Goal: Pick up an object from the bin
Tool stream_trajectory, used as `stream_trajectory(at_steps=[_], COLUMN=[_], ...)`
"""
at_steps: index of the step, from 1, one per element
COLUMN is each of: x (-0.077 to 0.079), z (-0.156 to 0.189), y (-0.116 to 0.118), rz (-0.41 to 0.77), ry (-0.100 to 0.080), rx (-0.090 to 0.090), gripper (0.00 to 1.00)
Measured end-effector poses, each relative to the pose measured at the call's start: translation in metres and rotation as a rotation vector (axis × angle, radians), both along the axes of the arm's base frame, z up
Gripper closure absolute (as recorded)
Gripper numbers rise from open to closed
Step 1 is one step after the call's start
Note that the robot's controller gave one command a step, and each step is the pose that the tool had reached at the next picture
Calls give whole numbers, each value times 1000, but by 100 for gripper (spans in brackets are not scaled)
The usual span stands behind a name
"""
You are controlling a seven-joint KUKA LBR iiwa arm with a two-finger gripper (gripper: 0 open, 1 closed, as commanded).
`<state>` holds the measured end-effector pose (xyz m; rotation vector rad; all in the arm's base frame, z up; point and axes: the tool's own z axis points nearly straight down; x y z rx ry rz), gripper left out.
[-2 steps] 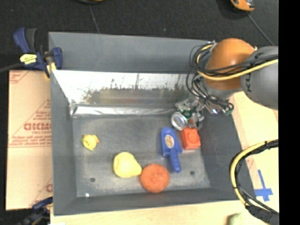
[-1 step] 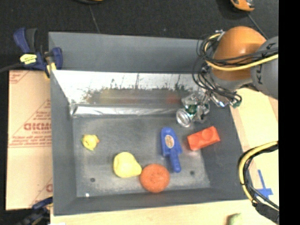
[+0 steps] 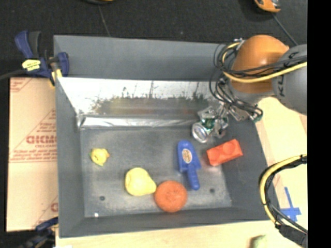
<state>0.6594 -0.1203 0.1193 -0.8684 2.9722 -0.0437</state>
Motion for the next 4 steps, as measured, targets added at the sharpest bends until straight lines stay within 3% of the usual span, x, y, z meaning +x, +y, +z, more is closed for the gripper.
stream_trajectory(at_steps=[1, 2, 3, 4], x=[3, -2, 5, -1], z=[110, 25, 136, 77], y=[-1, 0, -3, -1], rz=[-3, 1, -7, -3], ry=[-12, 6, -28, 4], rx=[-3, 3, -4, 4], gripper=[100, 100, 100, 100])
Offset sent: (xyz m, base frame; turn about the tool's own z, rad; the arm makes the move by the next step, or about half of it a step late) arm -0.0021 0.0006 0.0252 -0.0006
